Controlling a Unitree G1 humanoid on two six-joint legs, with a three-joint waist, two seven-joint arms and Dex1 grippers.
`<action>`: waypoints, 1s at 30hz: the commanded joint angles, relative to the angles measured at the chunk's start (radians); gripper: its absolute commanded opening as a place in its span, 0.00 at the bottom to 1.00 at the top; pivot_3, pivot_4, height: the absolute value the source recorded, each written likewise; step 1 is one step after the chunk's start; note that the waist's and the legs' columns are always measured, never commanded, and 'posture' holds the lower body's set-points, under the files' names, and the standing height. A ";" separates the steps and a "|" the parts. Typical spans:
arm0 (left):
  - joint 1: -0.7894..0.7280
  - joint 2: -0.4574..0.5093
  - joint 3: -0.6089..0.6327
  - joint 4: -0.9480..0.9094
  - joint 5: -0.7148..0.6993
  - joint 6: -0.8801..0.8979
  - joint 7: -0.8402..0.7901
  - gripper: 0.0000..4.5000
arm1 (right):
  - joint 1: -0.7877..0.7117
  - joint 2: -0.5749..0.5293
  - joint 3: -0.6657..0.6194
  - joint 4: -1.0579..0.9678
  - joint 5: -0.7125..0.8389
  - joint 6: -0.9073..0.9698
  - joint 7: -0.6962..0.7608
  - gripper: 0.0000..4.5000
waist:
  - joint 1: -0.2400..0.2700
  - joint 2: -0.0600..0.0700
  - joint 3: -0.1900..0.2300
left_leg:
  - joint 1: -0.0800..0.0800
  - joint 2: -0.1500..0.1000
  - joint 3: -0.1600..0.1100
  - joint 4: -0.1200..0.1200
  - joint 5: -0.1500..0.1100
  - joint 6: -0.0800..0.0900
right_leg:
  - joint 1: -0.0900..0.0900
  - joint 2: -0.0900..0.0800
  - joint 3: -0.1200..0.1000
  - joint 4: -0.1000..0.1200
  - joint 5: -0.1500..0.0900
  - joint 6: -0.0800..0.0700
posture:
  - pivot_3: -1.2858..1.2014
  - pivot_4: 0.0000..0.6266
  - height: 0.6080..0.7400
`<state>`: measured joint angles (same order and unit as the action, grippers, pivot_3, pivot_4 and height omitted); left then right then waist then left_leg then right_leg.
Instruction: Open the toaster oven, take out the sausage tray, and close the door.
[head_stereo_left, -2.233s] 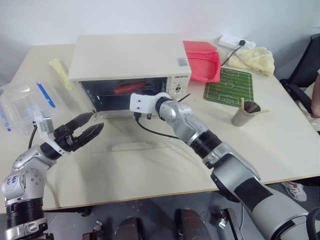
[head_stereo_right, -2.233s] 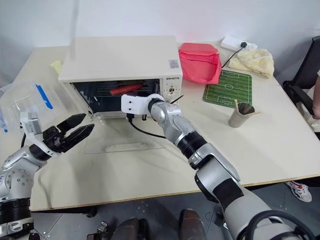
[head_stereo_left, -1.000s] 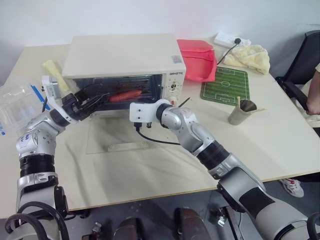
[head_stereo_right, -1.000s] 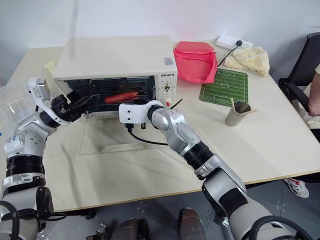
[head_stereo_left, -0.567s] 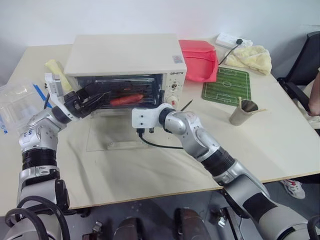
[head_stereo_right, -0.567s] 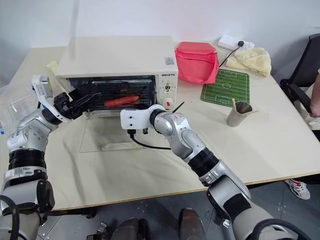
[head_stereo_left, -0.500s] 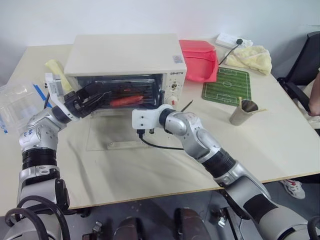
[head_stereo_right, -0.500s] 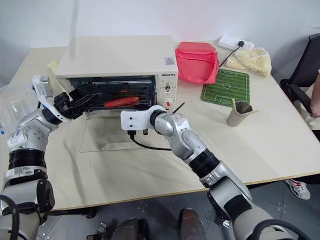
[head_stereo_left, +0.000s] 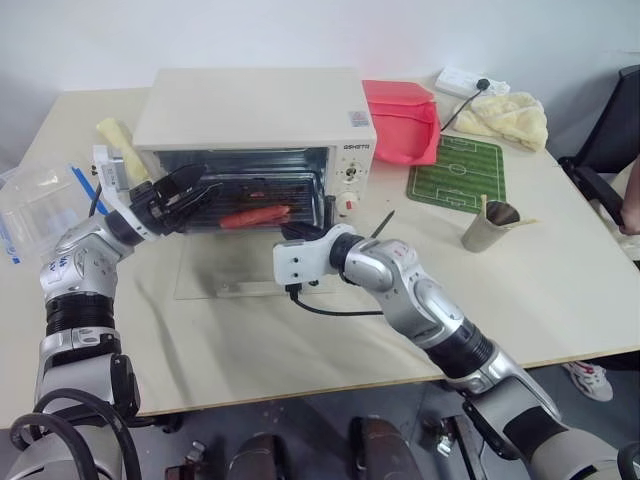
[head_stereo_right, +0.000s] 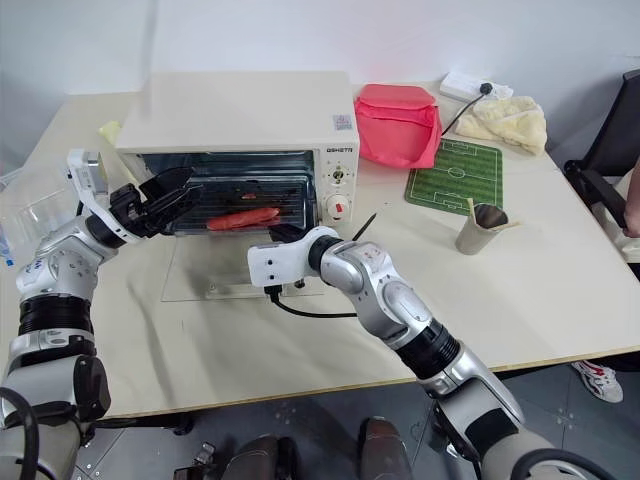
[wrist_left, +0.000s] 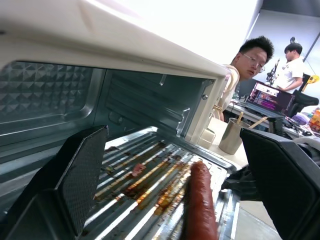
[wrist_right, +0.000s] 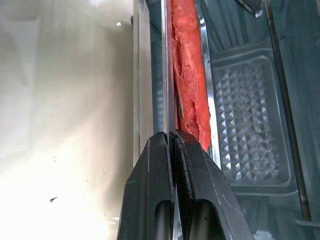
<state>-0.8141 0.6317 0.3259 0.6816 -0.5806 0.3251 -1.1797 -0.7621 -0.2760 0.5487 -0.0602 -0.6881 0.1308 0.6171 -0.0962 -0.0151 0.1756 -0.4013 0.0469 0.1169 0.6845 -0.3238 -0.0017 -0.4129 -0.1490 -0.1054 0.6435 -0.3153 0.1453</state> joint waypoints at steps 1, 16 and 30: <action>-0.023 0.029 0.027 -0.003 0.001 -0.010 0.011 1.00 | 0.014 -0.014 -0.018 -0.111 0.003 -0.018 0.022 0.01 | 0.001 0.000 0.000 | 0.000 0.000 0.000 0.000 0.000 0.000 | 0.000 0.000 0.000 0.000 0.000 0.000 | 0.52 0.24 1.00; 0.034 0.062 0.063 -0.057 -0.022 0.042 0.025 1.00 | 0.108 -0.089 -0.027 -0.288 -0.003 -0.012 0.119 0.01 | 0.012 0.000 0.000 | 0.000 0.000 0.001 0.001 0.000 0.000 | 0.000 0.000 0.000 0.000 0.000 0.000 | 0.52 0.24 1.00; 0.247 0.123 0.181 -0.372 -0.128 0.327 0.219 1.00 | 0.216 -0.161 -0.112 -0.377 0.035 -0.070 0.107 0.01 | 0.020 0.000 0.000 | 0.000 0.000 0.000 0.002 0.000 0.000 | 0.000 0.000 0.000 0.000 0.000 0.000 | 0.52 0.24 1.00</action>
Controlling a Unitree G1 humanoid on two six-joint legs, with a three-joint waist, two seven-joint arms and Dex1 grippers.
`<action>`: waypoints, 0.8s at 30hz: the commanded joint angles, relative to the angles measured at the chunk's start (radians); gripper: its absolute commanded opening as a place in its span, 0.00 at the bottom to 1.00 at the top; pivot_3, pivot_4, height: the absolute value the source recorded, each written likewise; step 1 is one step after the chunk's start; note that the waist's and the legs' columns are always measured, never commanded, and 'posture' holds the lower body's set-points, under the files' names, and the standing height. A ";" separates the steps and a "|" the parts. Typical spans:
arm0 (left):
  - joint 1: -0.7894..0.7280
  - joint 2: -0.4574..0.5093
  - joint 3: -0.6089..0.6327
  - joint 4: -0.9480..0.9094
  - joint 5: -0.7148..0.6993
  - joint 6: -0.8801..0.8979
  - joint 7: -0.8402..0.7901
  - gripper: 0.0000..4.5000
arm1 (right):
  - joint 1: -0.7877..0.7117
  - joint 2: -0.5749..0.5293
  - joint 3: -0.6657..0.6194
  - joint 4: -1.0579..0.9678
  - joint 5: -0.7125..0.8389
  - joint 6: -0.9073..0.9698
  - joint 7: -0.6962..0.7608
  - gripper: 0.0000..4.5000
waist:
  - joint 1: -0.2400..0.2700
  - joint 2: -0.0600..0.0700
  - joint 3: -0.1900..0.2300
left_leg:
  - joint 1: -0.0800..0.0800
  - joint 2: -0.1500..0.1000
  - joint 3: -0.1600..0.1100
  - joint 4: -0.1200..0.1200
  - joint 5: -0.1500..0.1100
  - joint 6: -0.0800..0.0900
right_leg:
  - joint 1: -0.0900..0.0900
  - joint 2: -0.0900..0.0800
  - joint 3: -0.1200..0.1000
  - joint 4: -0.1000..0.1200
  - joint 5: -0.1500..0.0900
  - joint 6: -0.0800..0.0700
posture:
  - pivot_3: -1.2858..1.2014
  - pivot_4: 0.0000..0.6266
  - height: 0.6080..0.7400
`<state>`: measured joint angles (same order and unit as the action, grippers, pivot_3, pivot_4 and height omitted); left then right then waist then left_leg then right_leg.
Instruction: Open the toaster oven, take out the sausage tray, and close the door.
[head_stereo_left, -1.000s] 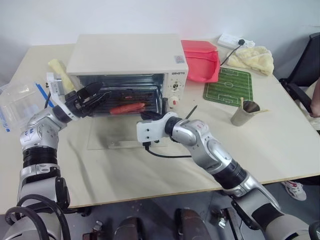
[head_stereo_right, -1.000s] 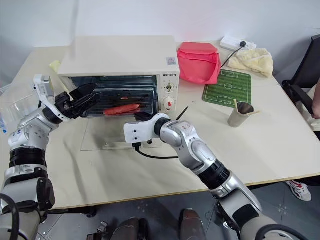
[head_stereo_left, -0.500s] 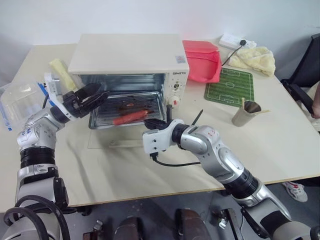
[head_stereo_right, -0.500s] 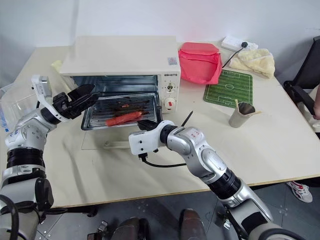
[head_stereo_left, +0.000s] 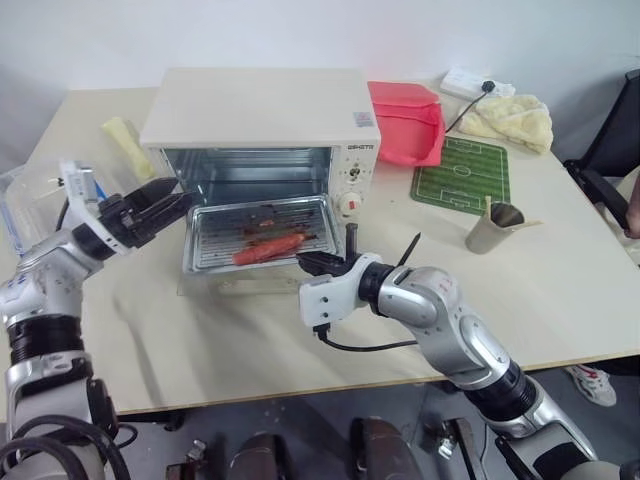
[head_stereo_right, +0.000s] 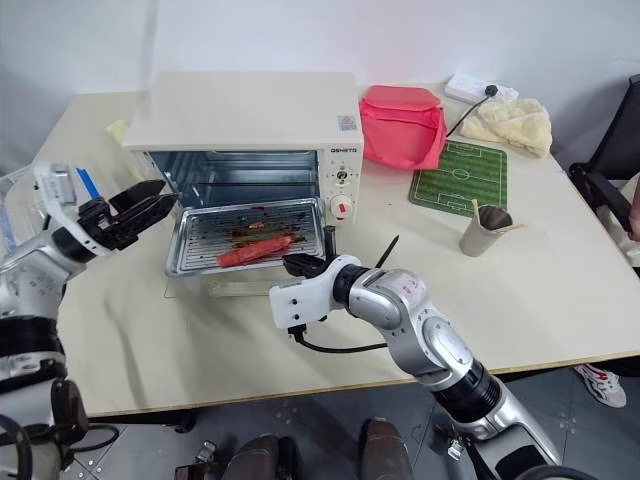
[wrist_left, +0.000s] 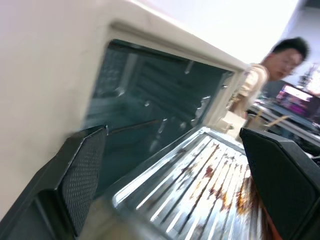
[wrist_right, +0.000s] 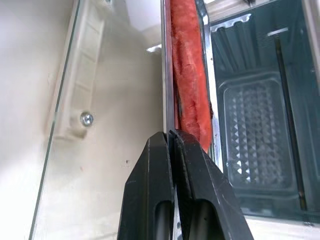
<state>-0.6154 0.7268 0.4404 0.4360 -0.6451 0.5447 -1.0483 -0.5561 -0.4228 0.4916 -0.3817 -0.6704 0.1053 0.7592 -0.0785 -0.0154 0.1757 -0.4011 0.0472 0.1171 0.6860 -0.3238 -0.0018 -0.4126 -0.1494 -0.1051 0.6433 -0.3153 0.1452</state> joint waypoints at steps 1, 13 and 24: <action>0.078 0.029 0.086 -0.170 -0.084 0.163 0.129 1.00 | 0.016 -0.019 -0.064 -0.062 0.028 -0.060 -0.044 0.01 | 0.002 0.000 0.000 | 0.000 0.000 0.000 0.000 0.000 0.000 | 0.000 0.000 0.000 0.000 0.000 0.000 | 0.52 0.24 1.00; 0.229 0.062 0.242 -0.363 -0.438 0.890 0.414 1.00 | 0.073 -0.102 -0.129 -0.064 0.091 -0.276 -0.110 0.01 | 0.037 -0.001 0.000 | 0.000 0.000 -0.009 0.003 0.000 0.000 | 0.002 -0.001 0.001 0.000 -0.001 -0.001 | 0.52 0.24 1.00; 0.149 -0.105 0.373 -0.324 -0.592 1.069 0.648 1.00 | 0.080 -0.116 -0.145 -0.040 0.122 -0.367 -0.134 0.01 | 0.050 -0.001 0.000 | 0.000 0.000 -0.010 0.005 0.000 0.000 | 0.003 0.000 0.001 0.000 -0.001 -0.002 | 0.52 0.24 1.00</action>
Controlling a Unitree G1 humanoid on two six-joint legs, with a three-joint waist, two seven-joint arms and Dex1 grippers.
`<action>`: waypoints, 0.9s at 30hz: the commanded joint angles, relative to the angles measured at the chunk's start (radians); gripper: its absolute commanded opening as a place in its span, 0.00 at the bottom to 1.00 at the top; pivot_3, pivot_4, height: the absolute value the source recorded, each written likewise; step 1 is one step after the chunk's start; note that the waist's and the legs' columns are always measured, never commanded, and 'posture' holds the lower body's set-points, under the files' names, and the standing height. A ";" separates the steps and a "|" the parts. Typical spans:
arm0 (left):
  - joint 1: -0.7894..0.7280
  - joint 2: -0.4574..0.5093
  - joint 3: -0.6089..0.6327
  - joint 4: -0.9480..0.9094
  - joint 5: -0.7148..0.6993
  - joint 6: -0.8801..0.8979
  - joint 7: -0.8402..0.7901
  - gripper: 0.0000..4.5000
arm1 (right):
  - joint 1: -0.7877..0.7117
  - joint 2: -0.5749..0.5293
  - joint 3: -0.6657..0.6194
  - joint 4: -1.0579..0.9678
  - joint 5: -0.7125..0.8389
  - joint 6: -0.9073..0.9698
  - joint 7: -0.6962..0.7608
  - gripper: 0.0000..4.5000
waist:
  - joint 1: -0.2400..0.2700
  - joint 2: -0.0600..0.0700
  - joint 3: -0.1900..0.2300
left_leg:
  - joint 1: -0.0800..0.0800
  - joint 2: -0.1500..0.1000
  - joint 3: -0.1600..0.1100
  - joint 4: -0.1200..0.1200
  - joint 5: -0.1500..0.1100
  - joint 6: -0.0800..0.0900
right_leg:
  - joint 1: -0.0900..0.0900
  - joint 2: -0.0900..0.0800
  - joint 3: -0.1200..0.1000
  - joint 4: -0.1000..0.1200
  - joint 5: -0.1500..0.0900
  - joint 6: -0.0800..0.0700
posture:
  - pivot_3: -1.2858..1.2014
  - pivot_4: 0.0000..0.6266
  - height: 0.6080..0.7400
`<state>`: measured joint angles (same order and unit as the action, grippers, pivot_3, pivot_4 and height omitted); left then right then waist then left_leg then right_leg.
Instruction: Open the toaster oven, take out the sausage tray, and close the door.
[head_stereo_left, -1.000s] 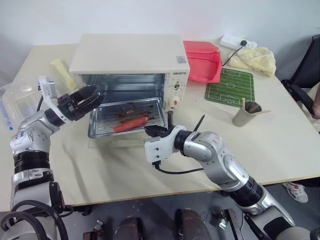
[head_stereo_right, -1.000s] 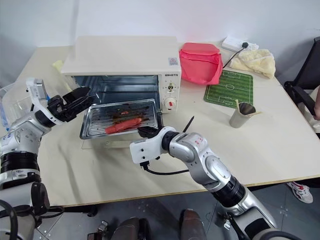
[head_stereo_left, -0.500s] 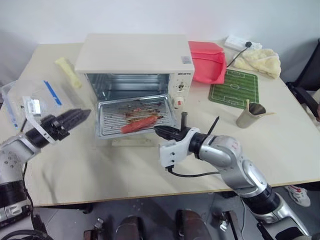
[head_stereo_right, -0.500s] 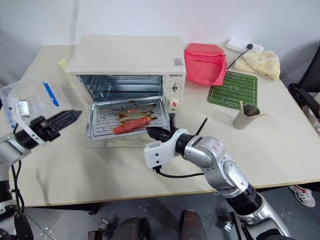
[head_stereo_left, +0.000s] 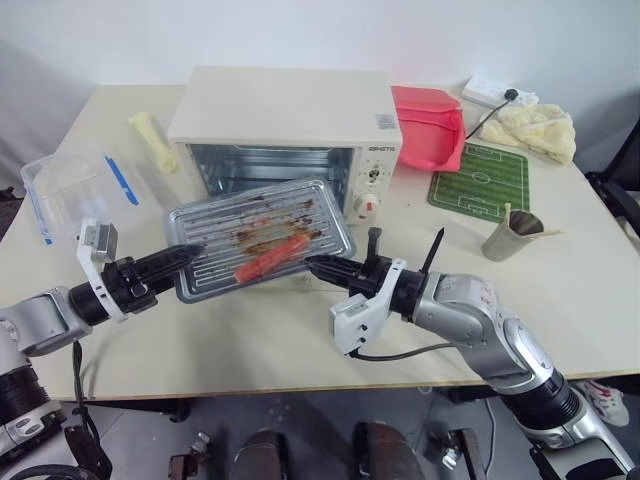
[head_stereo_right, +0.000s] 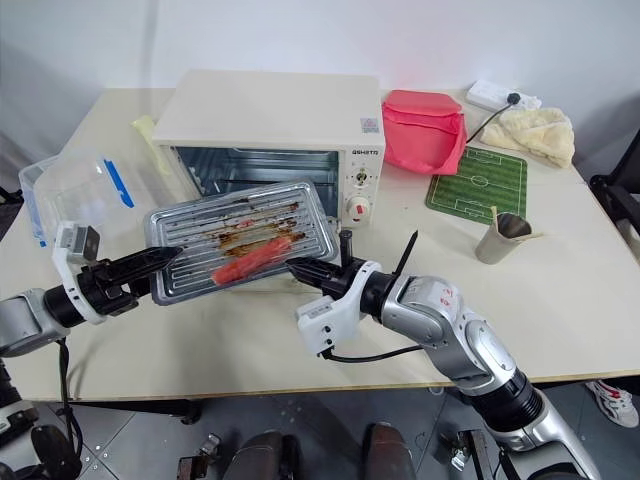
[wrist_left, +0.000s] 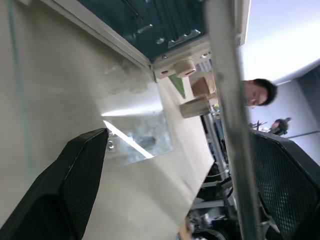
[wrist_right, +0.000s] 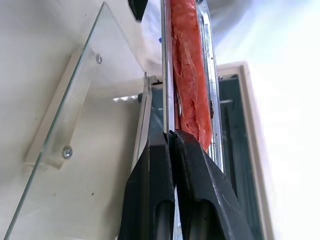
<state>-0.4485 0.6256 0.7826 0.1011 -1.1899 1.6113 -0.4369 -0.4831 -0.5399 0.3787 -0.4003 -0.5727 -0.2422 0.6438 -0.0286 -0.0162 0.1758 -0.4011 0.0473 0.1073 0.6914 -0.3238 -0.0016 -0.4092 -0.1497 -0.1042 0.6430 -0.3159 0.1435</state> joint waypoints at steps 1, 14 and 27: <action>-0.019 -0.007 0.029 0.013 -0.057 0.003 0.047 1.00 | 0.007 -0.001 -0.032 -0.021 0.026 -0.024 -0.017 0.01 | 0.000 0.000 0.000 | 0.000 0.000 0.000 0.000 0.000 0.000 | 0.000 0.000 0.000 0.000 0.000 0.000 | 0.52 0.24 1.00; 0.016 0.001 -0.096 0.061 -0.204 0.003 0.170 0.27 | 0.007 0.039 -0.052 -0.055 0.196 0.118 0.089 0.00 | 0.000 0.000 0.000 | 0.000 0.000 0.000 0.000 0.000 0.000 | 0.001 0.000 0.000 0.000 0.000 0.000 | 0.52 0.24 1.00; 0.062 -0.018 -0.179 0.079 -0.428 -0.073 0.331 0.00 | -0.025 0.048 -0.066 -0.089 0.298 0.227 0.194 0.12 | 0.001 0.000 0.000 | 0.000 0.000 -0.001 0.000 0.000 0.000 | 0.001 0.000 0.000 -0.001 0.000 0.000 | 0.52 0.24 1.00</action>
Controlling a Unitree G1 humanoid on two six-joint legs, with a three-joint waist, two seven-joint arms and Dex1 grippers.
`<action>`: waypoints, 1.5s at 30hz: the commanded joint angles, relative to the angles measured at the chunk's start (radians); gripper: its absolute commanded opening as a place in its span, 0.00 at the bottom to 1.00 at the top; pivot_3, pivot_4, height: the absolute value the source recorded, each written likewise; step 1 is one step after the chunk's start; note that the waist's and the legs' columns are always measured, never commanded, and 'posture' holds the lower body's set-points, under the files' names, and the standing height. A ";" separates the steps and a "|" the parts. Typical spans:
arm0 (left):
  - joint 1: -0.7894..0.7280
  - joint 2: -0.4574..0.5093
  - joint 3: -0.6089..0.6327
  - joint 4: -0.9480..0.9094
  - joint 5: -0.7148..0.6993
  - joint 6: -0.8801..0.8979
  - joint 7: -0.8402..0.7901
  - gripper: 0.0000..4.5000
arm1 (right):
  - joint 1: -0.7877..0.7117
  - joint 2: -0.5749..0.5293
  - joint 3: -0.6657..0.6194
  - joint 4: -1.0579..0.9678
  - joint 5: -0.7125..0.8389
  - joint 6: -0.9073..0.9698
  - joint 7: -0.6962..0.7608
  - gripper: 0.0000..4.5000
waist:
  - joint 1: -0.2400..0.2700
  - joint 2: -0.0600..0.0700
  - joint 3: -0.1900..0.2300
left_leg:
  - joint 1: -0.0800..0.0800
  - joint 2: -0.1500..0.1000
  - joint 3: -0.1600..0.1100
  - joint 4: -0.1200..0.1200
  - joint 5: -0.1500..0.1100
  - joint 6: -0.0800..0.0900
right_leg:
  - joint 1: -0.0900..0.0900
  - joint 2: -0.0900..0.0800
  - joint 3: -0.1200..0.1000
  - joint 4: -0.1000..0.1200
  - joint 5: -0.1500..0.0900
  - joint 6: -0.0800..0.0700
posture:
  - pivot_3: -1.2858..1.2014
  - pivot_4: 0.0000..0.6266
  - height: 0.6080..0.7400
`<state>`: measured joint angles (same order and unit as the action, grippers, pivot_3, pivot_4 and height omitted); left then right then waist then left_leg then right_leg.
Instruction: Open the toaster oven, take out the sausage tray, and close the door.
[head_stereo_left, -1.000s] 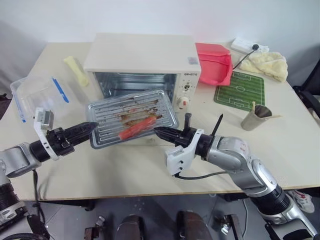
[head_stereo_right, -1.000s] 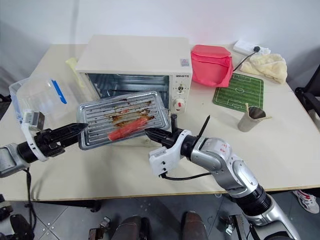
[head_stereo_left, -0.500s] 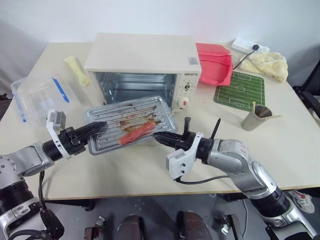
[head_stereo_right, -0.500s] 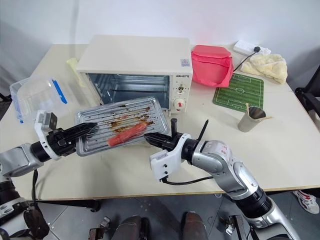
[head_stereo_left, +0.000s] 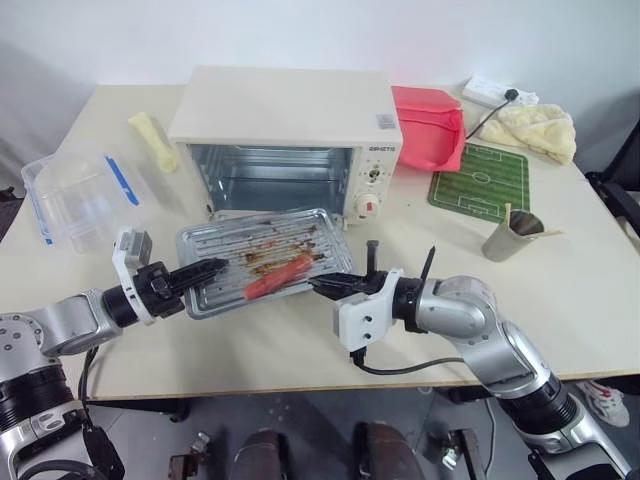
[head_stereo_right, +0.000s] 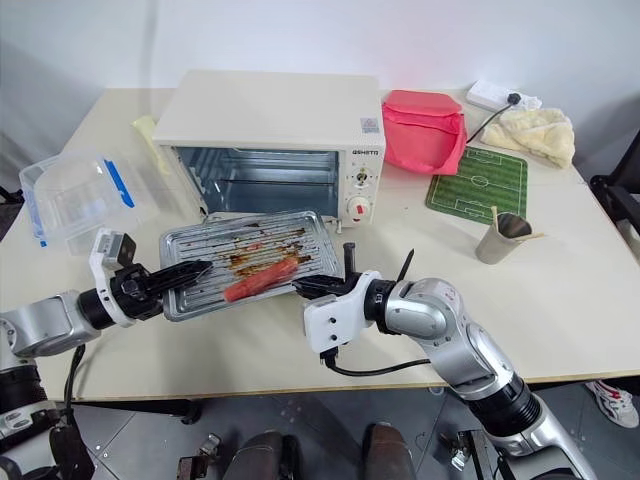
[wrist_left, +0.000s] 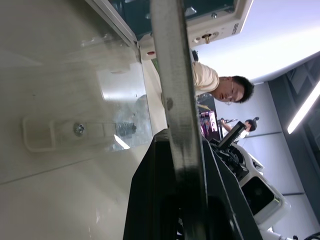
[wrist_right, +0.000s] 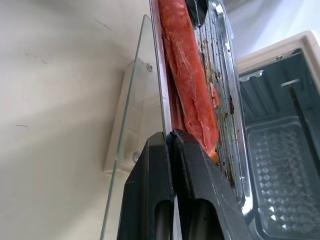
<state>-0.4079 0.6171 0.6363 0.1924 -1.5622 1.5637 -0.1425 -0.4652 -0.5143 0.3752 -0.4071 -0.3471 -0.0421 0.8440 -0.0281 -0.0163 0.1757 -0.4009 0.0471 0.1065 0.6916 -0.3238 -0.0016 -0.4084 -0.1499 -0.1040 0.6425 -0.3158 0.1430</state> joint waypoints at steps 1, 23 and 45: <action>0.025 -0.009 -0.044 -0.012 -0.076 -0.038 0.049 0.00 | -0.048 0.021 -0.063 -0.082 0.078 0.037 -0.002 0.17 | 0.000 0.000 0.000 | 0.000 0.000 0.000 0.000 0.000 0.000 | 0.000 0.000 0.000 0.000 0.000 0.000 | 0.52 0.24 1.00; 0.084 0.056 -0.266 0.020 -0.369 -0.267 0.183 0.00 | -0.057 -0.128 -0.271 -0.158 0.522 0.431 0.136 0.99 | 0.003 0.000 0.000 | 0.000 0.000 0.000 0.000 0.000 0.000 | 0.001 0.000 0.000 -0.003 0.000 -0.001 | 0.52 0.24 1.00; 0.356 -0.104 -0.064 -0.239 -0.410 -0.416 0.208 0.00 | 0.097 -0.288 -0.374 0.065 0.540 0.428 0.122 0.99 | 0.004 0.000 0.000 | 0.000 0.000 0.002 -0.001 -0.001 0.001 | 0.002 0.000 0.000 -0.009 0.000 -0.001 | 0.52 0.24 1.00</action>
<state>-0.0533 0.5153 0.5353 0.0108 -1.9396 1.1635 0.0682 -0.3634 -0.7832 0.0244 -0.3266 0.1902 0.4164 0.9664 -0.0242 -0.0160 0.1758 -0.4011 0.0468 0.1088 0.6906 -0.3245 -0.0003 -0.4059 -0.1498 -0.1034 0.6333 -0.3156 0.1423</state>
